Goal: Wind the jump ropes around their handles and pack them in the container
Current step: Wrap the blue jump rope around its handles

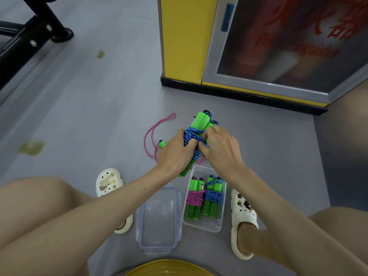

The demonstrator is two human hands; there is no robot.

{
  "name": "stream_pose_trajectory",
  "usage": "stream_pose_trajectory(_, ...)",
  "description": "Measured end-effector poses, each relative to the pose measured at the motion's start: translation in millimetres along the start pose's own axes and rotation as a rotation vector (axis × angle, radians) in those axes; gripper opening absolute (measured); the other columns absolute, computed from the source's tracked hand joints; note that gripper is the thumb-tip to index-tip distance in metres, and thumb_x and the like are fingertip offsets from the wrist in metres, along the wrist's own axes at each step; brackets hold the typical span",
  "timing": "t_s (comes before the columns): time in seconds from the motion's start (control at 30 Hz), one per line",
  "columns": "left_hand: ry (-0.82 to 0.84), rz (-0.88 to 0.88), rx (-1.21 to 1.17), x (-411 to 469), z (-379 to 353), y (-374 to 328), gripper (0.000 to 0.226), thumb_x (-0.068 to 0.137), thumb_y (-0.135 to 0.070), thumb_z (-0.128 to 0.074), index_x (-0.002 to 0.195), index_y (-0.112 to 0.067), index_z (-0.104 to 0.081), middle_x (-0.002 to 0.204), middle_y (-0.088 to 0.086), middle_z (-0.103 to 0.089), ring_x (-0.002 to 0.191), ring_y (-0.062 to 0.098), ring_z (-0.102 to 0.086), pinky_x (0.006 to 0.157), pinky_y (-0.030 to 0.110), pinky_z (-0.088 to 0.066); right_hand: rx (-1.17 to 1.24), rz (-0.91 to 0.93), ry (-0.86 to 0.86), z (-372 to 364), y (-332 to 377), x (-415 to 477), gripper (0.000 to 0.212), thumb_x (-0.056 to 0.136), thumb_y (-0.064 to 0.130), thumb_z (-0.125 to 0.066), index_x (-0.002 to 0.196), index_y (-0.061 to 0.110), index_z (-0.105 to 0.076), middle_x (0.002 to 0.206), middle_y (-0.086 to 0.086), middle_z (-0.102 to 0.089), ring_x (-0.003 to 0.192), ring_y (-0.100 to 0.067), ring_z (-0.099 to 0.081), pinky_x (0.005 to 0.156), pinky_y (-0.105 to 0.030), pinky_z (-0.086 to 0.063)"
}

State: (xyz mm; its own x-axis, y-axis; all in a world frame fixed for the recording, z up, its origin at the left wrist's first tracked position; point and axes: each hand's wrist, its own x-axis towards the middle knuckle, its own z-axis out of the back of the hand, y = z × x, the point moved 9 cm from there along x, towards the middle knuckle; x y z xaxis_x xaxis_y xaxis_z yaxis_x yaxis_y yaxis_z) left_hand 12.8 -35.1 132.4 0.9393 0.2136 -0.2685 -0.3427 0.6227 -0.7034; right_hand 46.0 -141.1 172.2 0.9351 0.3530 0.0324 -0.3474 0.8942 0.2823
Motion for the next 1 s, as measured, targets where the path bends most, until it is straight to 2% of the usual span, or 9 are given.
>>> stream_pose_trajectory(0.07,0.017,0.014,0.003,-2,-5,2,0.017,0.093,-0.036,-0.039,0.098,-0.021,-0.045,0.079,-0.004,-0.059,0.074,0.019,-0.057,0.061,0.033,-0.037,-0.152,0.099,-0.071,5,10,-1,0.016,0.081,0.019,-0.068,0.084,0.005,-0.061,0.087,-0.007,-0.060,0.078,-0.022,-0.058,0.059,-0.028,-0.037)
stream_pose_trajectory(0.13,0.031,0.033,0.006,-5,-11,3,0.023,0.090,-0.038,-0.041,0.103,-0.020,-0.046,0.090,0.001,-0.062,0.083,0.025,-0.059,0.067,0.036,-0.041,-0.243,0.181,-0.130,8,19,-5,0.030,0.052,0.010,-0.085,0.058,0.008,-0.056,0.060,-0.006,-0.055,0.052,-0.021,-0.054,0.043,-0.025,-0.036)
stream_pose_trajectory(0.2,0.031,0.052,0.017,-6,-13,4,0.025,0.089,-0.038,-0.043,0.104,-0.019,-0.047,0.094,0.002,-0.062,0.084,0.026,-0.059,0.068,0.036,-0.042,-0.288,0.206,-0.133,5,21,-8,0.036,0.042,0.006,-0.087,0.052,0.010,-0.053,0.051,-0.004,-0.050,0.045,-0.020,-0.049,0.040,-0.023,-0.033)
stream_pose_trajectory(0.3,0.038,0.034,0.025,-6,-12,2,0.025,0.091,-0.036,-0.042,0.106,-0.018,-0.047,0.093,0.002,-0.062,0.083,0.024,-0.059,0.067,0.035,-0.041,-0.231,0.177,-0.135,4,19,-11,0.032,0.048,0.005,-0.083,0.055,0.011,-0.052,0.054,-0.003,-0.050,0.048,-0.019,-0.047,0.044,-0.024,-0.026)
stream_pose_trajectory(0.47,0.072,0.030,-0.084,-5,-13,-6,0.027,0.093,-0.037,-0.039,0.110,-0.019,-0.048,0.100,0.004,-0.064,0.093,0.026,-0.059,0.078,0.037,-0.045,0.136,-0.120,-0.200,9,-10,-11,0.017,0.078,0.006,-0.061,0.073,0.012,-0.046,0.081,-0.002,-0.049,0.072,-0.016,-0.040,0.057,-0.028,-0.027)
stream_pose_trajectory(0.63,0.071,0.055,-0.166,-9,-15,-9,0.012,0.094,-0.037,-0.040,0.102,-0.028,-0.044,0.093,-0.002,-0.061,0.094,0.024,-0.060,0.084,0.038,-0.044,0.280,-0.240,-0.212,3,-17,-14,0.015,0.082,0.002,-0.055,0.079,0.010,-0.043,0.088,-0.002,-0.041,0.076,-0.018,-0.041,0.059,-0.026,-0.023)
stream_pose_trajectory(0.77,0.033,0.049,-0.172,-8,-12,-13,0.012,0.095,-0.035,-0.037,0.098,-0.026,-0.043,0.094,0.000,-0.061,0.090,0.023,-0.060,0.080,0.038,-0.045,0.227,-0.214,-0.185,6,-12,-12,0.007,0.089,0.005,-0.049,0.085,0.008,-0.046,0.090,-0.005,-0.045,0.069,-0.021,-0.044,0.053,-0.028,-0.025)
stream_pose_trajectory(0.87,0.067,0.114,-0.229,-6,-15,-10,0.014,0.097,-0.030,-0.037,0.085,-0.024,-0.042,0.099,0.005,-0.060,0.094,0.026,-0.057,0.082,0.037,-0.043,0.049,-0.099,-0.089,-3,-7,-6,0.008,0.091,0.002,-0.046,0.095,0.005,-0.053,0.096,-0.011,-0.054,0.075,-0.031,-0.053,0.059,-0.037,-0.037)
stream_pose_trajectory(1.0,0.099,0.144,-0.200,0,-13,3,0.029,0.097,-0.032,-0.035,0.113,-0.012,-0.047,0.110,0.013,-0.062,0.103,0.032,-0.058,0.088,0.040,-0.045,0.136,-0.021,-0.048,-7,-2,0,0.013,0.092,0.005,-0.052,0.101,0.001,-0.060,0.101,-0.015,-0.059,0.083,-0.034,-0.057,0.066,-0.036,-0.039)
